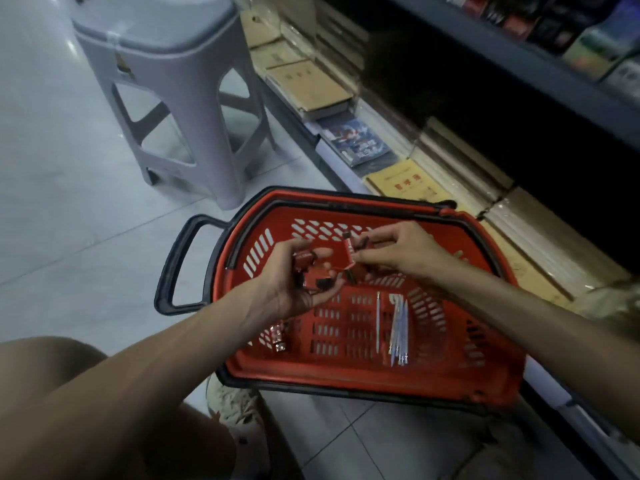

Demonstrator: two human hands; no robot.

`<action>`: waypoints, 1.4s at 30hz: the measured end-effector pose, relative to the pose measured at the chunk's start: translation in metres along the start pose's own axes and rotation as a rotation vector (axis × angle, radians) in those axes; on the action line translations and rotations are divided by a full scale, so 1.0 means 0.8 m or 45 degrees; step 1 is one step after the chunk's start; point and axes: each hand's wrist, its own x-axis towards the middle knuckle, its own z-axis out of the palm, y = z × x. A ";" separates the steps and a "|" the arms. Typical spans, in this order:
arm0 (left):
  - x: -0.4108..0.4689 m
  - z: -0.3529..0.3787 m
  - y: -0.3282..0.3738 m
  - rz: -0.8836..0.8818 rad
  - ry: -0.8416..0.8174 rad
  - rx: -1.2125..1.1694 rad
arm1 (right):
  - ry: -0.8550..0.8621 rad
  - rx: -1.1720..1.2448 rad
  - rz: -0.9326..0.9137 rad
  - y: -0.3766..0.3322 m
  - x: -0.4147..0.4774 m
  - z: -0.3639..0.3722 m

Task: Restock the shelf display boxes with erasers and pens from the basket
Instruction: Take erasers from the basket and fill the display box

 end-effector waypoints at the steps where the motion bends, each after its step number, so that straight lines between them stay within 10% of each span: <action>1: -0.007 0.009 -0.007 -0.013 -0.031 -0.023 | 0.008 -0.014 -0.035 -0.021 -0.016 -0.006; 15: -0.134 0.169 -0.096 -0.010 -0.360 -0.017 | 0.321 -1.101 -0.349 -0.095 -0.205 -0.072; 34: -0.277 0.374 -0.188 0.085 -0.576 0.170 | 1.168 -0.199 -0.771 -0.061 -0.440 -0.186; 42: -0.243 0.464 -0.268 0.088 -0.726 0.355 | 1.647 -0.598 -0.655 -0.016 -0.476 -0.214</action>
